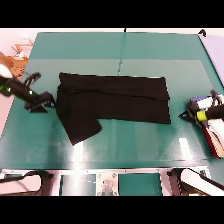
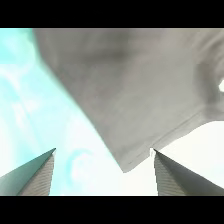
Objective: Fold the shirts.
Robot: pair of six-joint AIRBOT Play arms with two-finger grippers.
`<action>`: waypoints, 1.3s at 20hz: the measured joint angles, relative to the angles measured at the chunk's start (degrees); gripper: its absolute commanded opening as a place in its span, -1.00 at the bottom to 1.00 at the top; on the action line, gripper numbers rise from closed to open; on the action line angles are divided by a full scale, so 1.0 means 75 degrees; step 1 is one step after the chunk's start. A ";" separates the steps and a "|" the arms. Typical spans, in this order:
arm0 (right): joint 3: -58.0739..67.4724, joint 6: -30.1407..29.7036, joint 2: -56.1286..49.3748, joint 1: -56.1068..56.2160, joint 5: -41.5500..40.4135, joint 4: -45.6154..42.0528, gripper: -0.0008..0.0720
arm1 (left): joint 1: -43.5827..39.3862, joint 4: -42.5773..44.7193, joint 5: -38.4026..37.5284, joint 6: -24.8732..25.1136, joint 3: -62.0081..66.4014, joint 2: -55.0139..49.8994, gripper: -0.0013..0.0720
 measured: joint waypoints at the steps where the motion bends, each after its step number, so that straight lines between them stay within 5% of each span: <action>1: -0.0466 0.0041 0.0251 -0.0050 -0.0181 0.0122 -0.06 | 0.0017 -0.0108 0.0358 -0.0026 -0.0586 0.0306 0.86; 6: -0.2110 -0.0044 0.0819 -0.0012 -0.1451 0.1212 -0.05 | -0.0516 -0.1113 0.2253 -0.0079 -0.2926 0.0970 0.86; 8: -0.2468 -0.0082 0.0877 0.0256 -0.2124 0.1658 0.06 | -0.0976 -0.1638 0.2999 -0.0099 -0.3477 0.1049 0.28; 10: -0.2669 -0.0099 0.0848 0.0629 -0.2818 0.2218 0.06 | -0.1390 -0.2005 0.3596 -0.0096 -0.3780 0.0979 0.15; 12: -0.2780 -0.0117 0.0691 0.1023 -0.3448 0.2774 0.06 | -0.1679 -0.2253 0.4025 -0.0082 -0.3943 0.0883 -0.90; 14: -0.2812 -0.0125 0.0452 0.1364 -0.3917 0.3314 -0.01 | -0.1833 -0.2273 0.4208 0.0015 -0.3946 0.0842 -0.89; 16: -0.2812 -0.0187 0.0254 0.1571 -0.4214 0.3602 -0.89 | -0.1920 -0.2174 0.4135 0.0096 -0.3791 0.0813 -0.89; 26: -0.1990 -0.0973 0.0446 0.0029 -0.2311 0.2952 -0.94 | -0.1988 -0.1207 0.2028 0.0079 -0.2667 0.1874 -0.90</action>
